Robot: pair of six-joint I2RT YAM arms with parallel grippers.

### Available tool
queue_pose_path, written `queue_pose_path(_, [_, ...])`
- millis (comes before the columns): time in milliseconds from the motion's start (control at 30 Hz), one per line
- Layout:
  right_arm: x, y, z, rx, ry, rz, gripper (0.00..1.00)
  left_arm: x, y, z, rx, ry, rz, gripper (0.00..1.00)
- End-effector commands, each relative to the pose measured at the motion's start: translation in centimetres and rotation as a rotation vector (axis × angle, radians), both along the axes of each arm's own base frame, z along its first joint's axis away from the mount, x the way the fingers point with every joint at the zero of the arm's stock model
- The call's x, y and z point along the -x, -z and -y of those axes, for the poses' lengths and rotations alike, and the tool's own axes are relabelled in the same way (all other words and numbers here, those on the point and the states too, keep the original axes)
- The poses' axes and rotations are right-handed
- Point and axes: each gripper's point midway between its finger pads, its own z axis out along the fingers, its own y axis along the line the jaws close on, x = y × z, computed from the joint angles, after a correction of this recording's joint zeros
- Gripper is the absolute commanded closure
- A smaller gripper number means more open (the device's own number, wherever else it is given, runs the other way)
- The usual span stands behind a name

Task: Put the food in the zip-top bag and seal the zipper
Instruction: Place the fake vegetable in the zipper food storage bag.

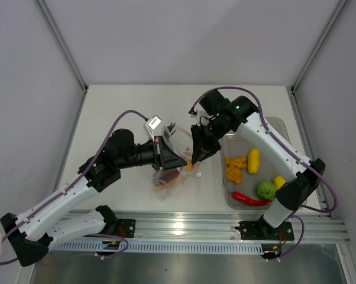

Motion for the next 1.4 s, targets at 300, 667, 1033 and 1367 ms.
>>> queue_pose_path(300, [9.2,0.6,3.0,0.036,-0.129,-0.272,1.00,-2.7,1.0,-2.5,-0.149,-0.170,0.152,1.00])
queue_pose_path(667, [9.8,-0.9,1.8,-0.034,-0.155,-0.321,1.00,-0.4,-1.4,-0.9,0.010,-0.004,0.260,0.99])
queue_pose_path(1033, [5.6,0.1,-1.0,0.014,-0.136,-0.238,0.89,2.0,-2.0,-0.4,0.077,0.118,0.256,0.99])
queue_pose_path(1367, [4.0,-0.9,0.1,0.008,-0.093,-0.147,0.49,1.1,-1.4,-0.8,0.029,0.059,0.230,0.99])
